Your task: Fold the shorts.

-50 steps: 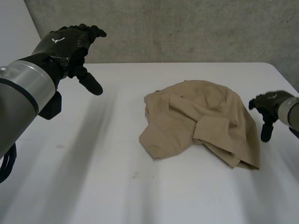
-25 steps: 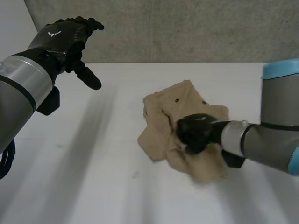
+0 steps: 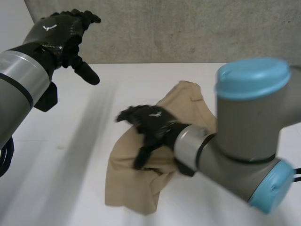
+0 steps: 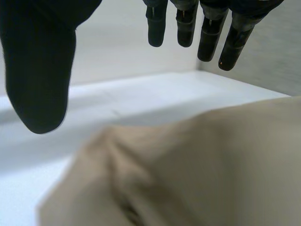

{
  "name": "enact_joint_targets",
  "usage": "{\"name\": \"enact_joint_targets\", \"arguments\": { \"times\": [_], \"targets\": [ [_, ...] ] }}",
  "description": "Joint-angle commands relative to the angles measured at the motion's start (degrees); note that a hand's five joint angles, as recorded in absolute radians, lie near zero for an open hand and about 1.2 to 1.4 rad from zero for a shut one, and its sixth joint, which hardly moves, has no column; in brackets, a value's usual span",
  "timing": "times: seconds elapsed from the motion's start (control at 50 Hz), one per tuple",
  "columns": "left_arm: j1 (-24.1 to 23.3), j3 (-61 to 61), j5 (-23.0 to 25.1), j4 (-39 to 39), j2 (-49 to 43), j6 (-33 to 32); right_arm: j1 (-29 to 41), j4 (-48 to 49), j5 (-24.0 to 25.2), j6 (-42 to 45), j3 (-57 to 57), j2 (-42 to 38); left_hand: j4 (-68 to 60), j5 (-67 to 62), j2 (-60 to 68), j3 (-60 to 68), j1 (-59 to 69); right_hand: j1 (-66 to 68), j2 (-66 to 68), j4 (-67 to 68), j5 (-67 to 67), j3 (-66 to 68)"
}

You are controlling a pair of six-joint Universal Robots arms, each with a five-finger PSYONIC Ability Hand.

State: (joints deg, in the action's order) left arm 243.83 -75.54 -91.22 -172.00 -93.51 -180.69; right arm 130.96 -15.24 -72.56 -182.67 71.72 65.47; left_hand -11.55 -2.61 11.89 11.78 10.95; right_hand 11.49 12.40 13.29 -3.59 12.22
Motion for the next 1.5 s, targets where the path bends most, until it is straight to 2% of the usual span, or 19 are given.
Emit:
{"name": "enact_joint_targets", "arguments": {
  "times": [0.02, 0.14, 0.22, 0.32, 0.4, 0.52, 0.72, 0.86, 1.0, 1.06, 1.1, 1.14, 1.16, 1.22, 1.28, 1.34, 1.38, 1.42, 1.5],
  "targets": [
    [0.9, -0.1, -0.2, -1.1, 1.0, 0.1, -10.2, -10.9, 1.4, 8.5, -1.4, 2.5, 1.6, 2.6, -1.9, -1.8, -1.0, -1.5, -2.4, -3.3, 3.6, -2.2],
    [0.1, -4.9, -0.3, -0.6, 0.3, 0.4, -14.3, -11.6, 1.8, 15.1, -1.8, 5.8, 1.3, 2.4, -1.7, -1.6, -0.7, -1.5, -2.4, -3.3, 3.6, -2.2],
    [-0.9, -11.8, -0.8, -0.6, 0.4, 0.9, -17.6, -11.7, 1.8, 23.0, 0.0, 7.3, 0.2, 1.2, -0.5, -0.4, 0.4, -0.9, -1.8, -2.7, 3.0, -1.6],
    [-3.8, -19.7, -1.5, -0.7, 0.3, 2.4, -22.0, -11.3, 1.0, 36.2, 9.0, 9.1, -0.2, 0.9, -0.2, -0.1, 0.8, 8.7, 7.8, 6.9, -6.6, 7.9],
    [-6.4, -24.3, -1.5, -0.6, -0.5, 4.6, -24.7, -11.0, -0.2, 41.8, 15.1, 9.1, -1.7, -0.6, 1.4, 1.5, 2.3, 12.0, 11.1, 10.2, -9.9, 11.3],
    [-8.5, -27.2, -0.9, -0.4, -4.7, 7.8, -26.7, -7.4, -0.4, 42.5, 21.1, 9.1, -1.9, -0.8, 1.5, 1.6, 2.5, 16.3, 15.3, 14.5, -14.2, 15.5],
    [-11.9, -25.2, -0.8, -0.7, -13.1, 9.9, -27.2, 11.3, 0.9, 42.7, 26.3, 3.7, -3.9, -2.8, 3.5, 3.7, 4.5, 15.2, 14.3, 13.4, -13.1, 14.5],
    [-12.9, -21.4, -1.2, -1.1, -19.1, 9.9, -27.1, 15.1, 0.8, 42.7, 24.5, -2.3, -5.0, -4.0, 4.7, 4.8, 5.6, 15.9, 15.0, 14.1, -13.8, 15.2],
    [-12.9, -18.2, -1.3, -2.2, -22.8, 9.8, -26.9, 17.5, 0.8, 42.6, 22.1, -6.4, -16.0, -14.9, 15.6, 15.7, 16.6, 17.1, 16.2, 15.3, -15.0, 16.4],
    [-12.9, -17.3, -2.3, -3.2, -23.7, 9.7, -26.7, 18.7, 0.7, 42.3, 20.9, -7.4, -25.5, -24.5, 25.2, 25.3, 26.1, 27.2, 26.2, 25.3, -25.0, 26.4],
    [-12.9, -16.9, -3.4, -4.0, -24.0, 9.7, -26.6, 20.2, 0.6, 42.0, 20.4, -7.6, -32.6, -31.5, 32.3, 32.4, 33.2, 44.8, 43.9, 43.0, -42.7, 44.1],
    [-12.6, -16.3, -5.6, -5.4, -24.1, 9.3, -26.6, 21.2, 0.7, 42.0, 20.3, -7.5, -44.9, -43.8, 44.5, 44.7, 45.5, 62.3, 61.3, 60.5, -60.2, 61.5],
    [-12.5, -16.0, -6.3, -5.7, -24.0, 9.0, -26.6, 22.0, 0.7, 42.0, 20.1, -7.3, -48.4, -47.4, 48.1, 48.2, 49.0, 68.5, 67.5, 66.6, -66.3, 67.7],
    [-12.1, -14.2, -8.1, -5.7, -23.2, 8.8, -26.6, 22.1, 0.6, 42.1, 19.2, -6.7, -59.9, -58.8, 59.5, 59.6, 60.5, 68.5, 67.6, 66.7, -66.4, 67.8],
    [-10.8, -11.9, -8.4, -5.2, -19.9, 8.0, -26.6, 20.7, -0.4, 42.6, 16.8, -5.1, -65.6, -64.5, 65.3, 65.4, 66.2, 68.5, 67.6, 66.7, -66.4, 67.8],
    [-9.5, -10.3, -7.9, -3.8, -15.1, 5.6, -26.8, 16.8, -0.4, 42.0, 14.5, -0.4, -66.3, -65.2, 65.9, 66.1, 66.9, 68.5, 67.6, 66.7, -66.4, 67.8],
    [-8.1, -8.8, -7.8, -2.1, -10.5, 1.5, -26.8, 14.2, -0.4, 41.8, 12.3, 3.2, -66.4, -65.4, 66.1, 66.2, 67.1, 68.5, 67.6, 66.7, -66.4, 67.8],
    [-7.3, -6.6, -7.1, -1.0, -6.3, -3.0, -26.8, 9.7, -0.2, 40.5, 8.1, 8.8, -67.0, -65.9, 66.6, 66.7, 67.6, 68.5, 67.6, 66.7, -66.4, 67.8],
    [-7.0, -2.6, -4.8, -0.5, 1.5, -7.0, -26.7, 4.3, -0.2, 35.3, -1.6, 15.5, -68.4, -67.4, 68.1, 68.2, 69.0, 68.5, 67.6, 66.7, -66.4, 67.8]
  ]
}}
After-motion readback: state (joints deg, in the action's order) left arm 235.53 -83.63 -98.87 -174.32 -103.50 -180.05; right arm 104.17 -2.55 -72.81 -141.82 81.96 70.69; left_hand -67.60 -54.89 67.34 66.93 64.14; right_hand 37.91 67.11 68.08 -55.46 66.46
